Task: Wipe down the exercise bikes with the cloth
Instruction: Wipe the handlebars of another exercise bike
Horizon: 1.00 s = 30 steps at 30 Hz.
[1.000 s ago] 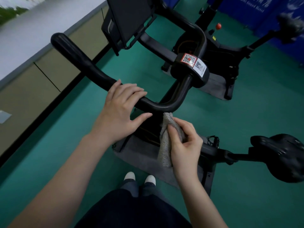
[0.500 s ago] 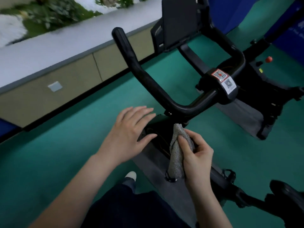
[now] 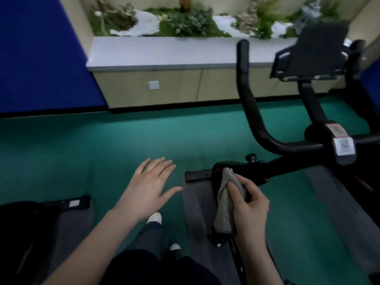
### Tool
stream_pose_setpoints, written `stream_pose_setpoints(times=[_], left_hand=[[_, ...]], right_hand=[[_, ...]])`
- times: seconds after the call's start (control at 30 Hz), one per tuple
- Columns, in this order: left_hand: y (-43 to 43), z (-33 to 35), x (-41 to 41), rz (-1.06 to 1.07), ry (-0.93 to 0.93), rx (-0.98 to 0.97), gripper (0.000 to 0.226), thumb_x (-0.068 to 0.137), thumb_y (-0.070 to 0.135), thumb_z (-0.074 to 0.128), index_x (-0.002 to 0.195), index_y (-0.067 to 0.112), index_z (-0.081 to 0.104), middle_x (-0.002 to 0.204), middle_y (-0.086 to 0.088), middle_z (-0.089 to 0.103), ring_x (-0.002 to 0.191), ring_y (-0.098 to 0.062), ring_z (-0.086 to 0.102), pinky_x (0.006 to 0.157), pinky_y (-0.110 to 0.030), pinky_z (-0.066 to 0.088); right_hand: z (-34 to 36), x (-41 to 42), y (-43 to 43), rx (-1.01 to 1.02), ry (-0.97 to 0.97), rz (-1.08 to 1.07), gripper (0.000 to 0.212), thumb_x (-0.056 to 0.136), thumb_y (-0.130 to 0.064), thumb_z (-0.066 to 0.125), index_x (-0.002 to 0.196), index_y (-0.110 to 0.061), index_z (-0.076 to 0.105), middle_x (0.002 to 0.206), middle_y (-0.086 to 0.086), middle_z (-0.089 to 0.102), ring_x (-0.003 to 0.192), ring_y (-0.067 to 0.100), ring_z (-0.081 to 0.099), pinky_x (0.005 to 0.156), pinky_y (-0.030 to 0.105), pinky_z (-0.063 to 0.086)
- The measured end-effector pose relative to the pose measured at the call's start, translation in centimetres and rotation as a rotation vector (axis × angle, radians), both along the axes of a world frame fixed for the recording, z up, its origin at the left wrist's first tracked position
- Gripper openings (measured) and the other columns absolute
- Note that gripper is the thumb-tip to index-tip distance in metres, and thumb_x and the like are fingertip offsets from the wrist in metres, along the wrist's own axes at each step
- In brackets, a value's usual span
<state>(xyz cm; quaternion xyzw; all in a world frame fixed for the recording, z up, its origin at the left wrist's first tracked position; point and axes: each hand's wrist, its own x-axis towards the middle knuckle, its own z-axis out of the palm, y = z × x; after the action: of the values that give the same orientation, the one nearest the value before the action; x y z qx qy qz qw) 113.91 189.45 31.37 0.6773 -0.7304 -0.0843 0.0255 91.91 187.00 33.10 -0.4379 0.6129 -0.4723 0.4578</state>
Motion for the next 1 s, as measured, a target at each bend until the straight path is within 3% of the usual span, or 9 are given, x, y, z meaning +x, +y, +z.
stream_pose_setpoints(times=[0.13,0.27,0.37,0.47,0.63,0.8,0.9,1.0], left_hand=[[4.2,0.0,4.1,0.219,-0.053,-0.003,0.078,0.09,0.067,0.015,0.121,0.014,0.063,0.13,-0.001,0.06,0.125,-0.02,0.052,0.107,-0.046,0.034],[9.4,0.4,7.8,0.437,-0.019,-0.002,0.077,0.091,0.068,0.015,0.118,0.015,0.064,0.127,-0.001,0.062,0.12,-0.02,0.056,0.104,-0.041,0.039],[13.4,0.4,10.3,0.581,0.003,-0.018,0.075,0.089,0.069,0.019,0.12,0.017,0.063,0.129,0.0,0.06,0.122,-0.019,0.054,0.107,-0.034,0.032],[17.5,0.4,12.7,0.712,0.037,-0.031,0.079,0.086,0.072,0.018,0.126,0.018,0.06,0.134,0.001,0.056,0.127,-0.018,0.049,0.108,-0.039,0.031],[25.2,0.2,16.6,0.856,0.077,-0.066,0.091,0.083,0.077,0.006,0.127,0.017,0.058,0.135,0.001,0.056,0.128,-0.02,0.049,0.106,-0.041,0.035],[33.8,-0.8,20.2,0.965,0.188,-0.027,0.098,0.073,0.082,0.006,0.139,0.022,0.044,0.147,0.006,0.04,0.136,-0.016,0.036,0.109,-0.037,0.032],[38.9,-1.6,22.0,1.039,0.206,-0.043,0.105,0.07,0.086,-0.004,0.138,0.022,0.045,0.144,0.007,0.043,0.132,-0.015,0.04,0.105,-0.035,0.037],[43.6,-2.2,23.5,1.107,0.231,-0.037,0.101,0.071,0.085,0.003,0.136,0.021,0.047,0.138,0.007,0.049,0.127,-0.014,0.045,0.102,-0.033,0.039]], right_hand=[[-0.5,4.1,-0.1,0.026,-0.012,0.211,0.017,0.083,-0.002,0.068,0.091,-0.017,0.072,0.095,0.005,0.072,0.094,0.024,0.067,0.089,0.047,0.052],[-0.2,8.6,0.4,-0.003,-0.02,0.401,0.018,0.082,0.003,0.067,0.088,-0.014,0.071,0.094,0.007,0.071,0.09,0.021,0.066,0.085,0.031,0.052],[-0.3,11.7,1.3,0.003,-0.015,0.523,0.016,0.082,0.003,0.067,0.089,-0.011,0.071,0.095,0.008,0.071,0.086,0.015,0.064,0.079,0.02,0.05],[-0.4,15.1,3.0,-0.003,-0.003,0.627,0.017,0.082,0.002,0.067,0.089,-0.013,0.071,0.095,0.007,0.072,0.088,0.016,0.065,0.082,0.025,0.05],[0.2,22.1,8.2,-0.037,0.004,0.78,0.017,0.084,0.0,0.066,0.088,-0.016,0.07,0.091,0.002,0.071,0.085,0.014,0.065,0.077,0.019,0.051],[0.5,29.6,15.4,-0.088,0.057,0.942,0.019,0.082,0.0,0.067,0.086,-0.018,0.071,0.095,0.005,0.071,0.091,0.02,0.066,0.088,0.037,0.052],[0.5,33.3,20.1,-0.093,0.081,1.05,0.023,0.083,-0.001,0.067,0.084,-0.024,0.069,0.096,0.002,0.07,0.092,0.015,0.065,0.089,0.033,0.051],[0.1,36.4,24.3,-0.094,0.091,1.123,0.026,0.082,-0.001,0.067,0.082,-0.027,0.069,0.095,0.0,0.07,0.091,0.014,0.065,0.087,0.033,0.052]])
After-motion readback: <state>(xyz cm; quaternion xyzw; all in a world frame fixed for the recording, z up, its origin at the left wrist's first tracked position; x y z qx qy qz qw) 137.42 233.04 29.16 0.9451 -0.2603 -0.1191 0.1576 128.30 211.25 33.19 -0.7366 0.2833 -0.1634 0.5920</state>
